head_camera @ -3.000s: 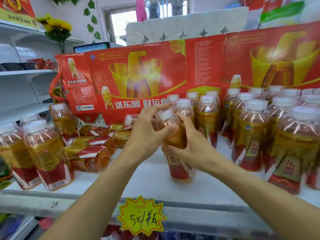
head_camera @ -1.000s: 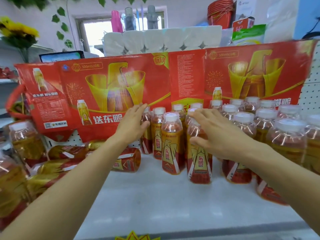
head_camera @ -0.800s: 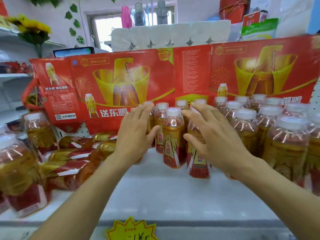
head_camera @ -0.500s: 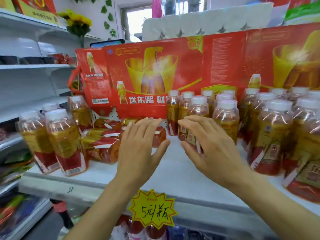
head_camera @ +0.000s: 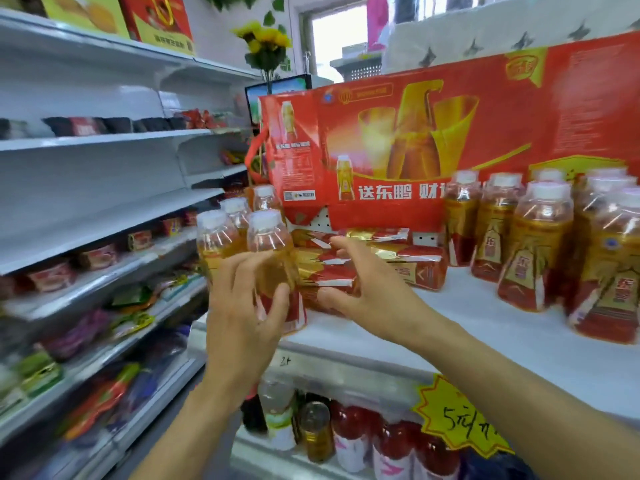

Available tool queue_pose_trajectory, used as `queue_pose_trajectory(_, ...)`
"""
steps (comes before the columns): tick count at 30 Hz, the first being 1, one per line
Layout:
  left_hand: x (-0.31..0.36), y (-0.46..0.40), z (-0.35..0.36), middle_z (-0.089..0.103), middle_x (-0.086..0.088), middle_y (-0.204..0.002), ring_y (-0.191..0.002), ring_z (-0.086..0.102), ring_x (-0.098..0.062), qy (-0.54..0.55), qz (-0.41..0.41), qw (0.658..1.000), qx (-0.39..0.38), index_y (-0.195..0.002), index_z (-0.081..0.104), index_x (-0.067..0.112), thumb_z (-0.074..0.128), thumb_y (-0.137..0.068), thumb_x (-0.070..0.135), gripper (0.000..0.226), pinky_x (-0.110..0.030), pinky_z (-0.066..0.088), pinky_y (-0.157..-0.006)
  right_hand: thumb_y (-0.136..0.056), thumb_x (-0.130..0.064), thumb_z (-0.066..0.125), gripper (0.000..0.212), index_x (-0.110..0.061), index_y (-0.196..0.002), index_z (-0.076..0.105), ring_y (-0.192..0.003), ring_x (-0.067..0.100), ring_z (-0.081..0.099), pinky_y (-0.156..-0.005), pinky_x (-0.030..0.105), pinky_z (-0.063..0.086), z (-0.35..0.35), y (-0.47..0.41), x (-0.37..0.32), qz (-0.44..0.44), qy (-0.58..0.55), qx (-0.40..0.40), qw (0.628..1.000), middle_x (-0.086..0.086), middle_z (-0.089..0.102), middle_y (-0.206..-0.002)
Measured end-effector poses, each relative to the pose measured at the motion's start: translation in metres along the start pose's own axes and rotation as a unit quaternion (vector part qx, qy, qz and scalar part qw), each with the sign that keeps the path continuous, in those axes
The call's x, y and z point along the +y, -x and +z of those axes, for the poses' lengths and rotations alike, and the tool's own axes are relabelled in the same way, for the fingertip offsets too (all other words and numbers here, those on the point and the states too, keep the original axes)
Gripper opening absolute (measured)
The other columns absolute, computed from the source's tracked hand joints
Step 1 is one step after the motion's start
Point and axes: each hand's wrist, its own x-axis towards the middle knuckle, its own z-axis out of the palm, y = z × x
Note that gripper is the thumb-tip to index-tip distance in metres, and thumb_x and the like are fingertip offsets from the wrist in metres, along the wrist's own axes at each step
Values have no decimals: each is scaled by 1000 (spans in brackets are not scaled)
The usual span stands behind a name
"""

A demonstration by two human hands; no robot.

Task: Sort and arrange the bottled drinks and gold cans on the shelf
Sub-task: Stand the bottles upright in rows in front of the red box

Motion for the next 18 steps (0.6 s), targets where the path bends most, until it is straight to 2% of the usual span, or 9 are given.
queue_pose_trajectory(4,-47,-5,-15,39,-2,-128,-122,39,-13,37,-117,992,34,-132,42,14,73,-84,18,57,-14,29,-103,-82,-41,73,85,-33,-147,20,-130,7,39,-104,30,36,37,-26,-25,35,-75,-13,997,-8,38,-147)
queue_pose_trajectory(6,-69,-10,-15,32,-1,-138,-131,33,-14,39,-182,983,7,-141,33,17,74,-83,29,73,-20,26,-107,-80,-43,74,90,-35,-147,15,-128,3,38,-102,27,35,56,-35,-32,43,-93,-3,995,-11,37,-147)
queue_pose_trajectory(8,-88,-16,-12,27,2,-146,-137,29,-15,55,-244,967,-52,-147,22,24,75,-80,42,88,-32,28,-110,-74,-50,75,97,-36,-147,12,-131,7,41,-104,35,41,72,-44,-35,55,-78,24,995,-10,38,-149)
queue_pose_trajectory(10,-101,-23,-9,36,4,-145,-132,39,-14,102,-283,949,-100,-146,21,31,78,-74,48,94,-40,37,-109,-70,-57,74,101,-35,-146,11,-130,13,45,-100,44,46,85,-50,-36,77,-54,50,994,-9,41,-147)
queue_pose_trajectory(12,-110,-29,-6,50,8,-133,-119,51,-11,139,-298,936,-129,-141,30,32,81,-71,48,88,-35,46,-99,-70,-56,74,96,-35,-142,15,-124,14,50,-95,45,49,93,-54,-37,94,-42,66,992,-9,47,-141)
queue_pose_trajectory(15,-117,-35,-4,59,12,-112,-103,57,-9,122,-285,939,-150,-119,44,33,83,-72,40,61,-27,46,-83,-73,-51,75,83,-32,-135,24,-113,14,57,-88,45,52,98,-57,-37,112,-41,83,989,-9,55,-128)
queue_pose_trajectory(18,-120,-41,-4,64,6,-107,-99,61,-14,115,-284,939,-157,-113,49,27,85,-70,37,56,-35,52,-85,-71,-51,75,75,-30,-127,29,-103,15,61,-85,46,53,96,-59,-37,123,-48,81,988,-10,59,-117)
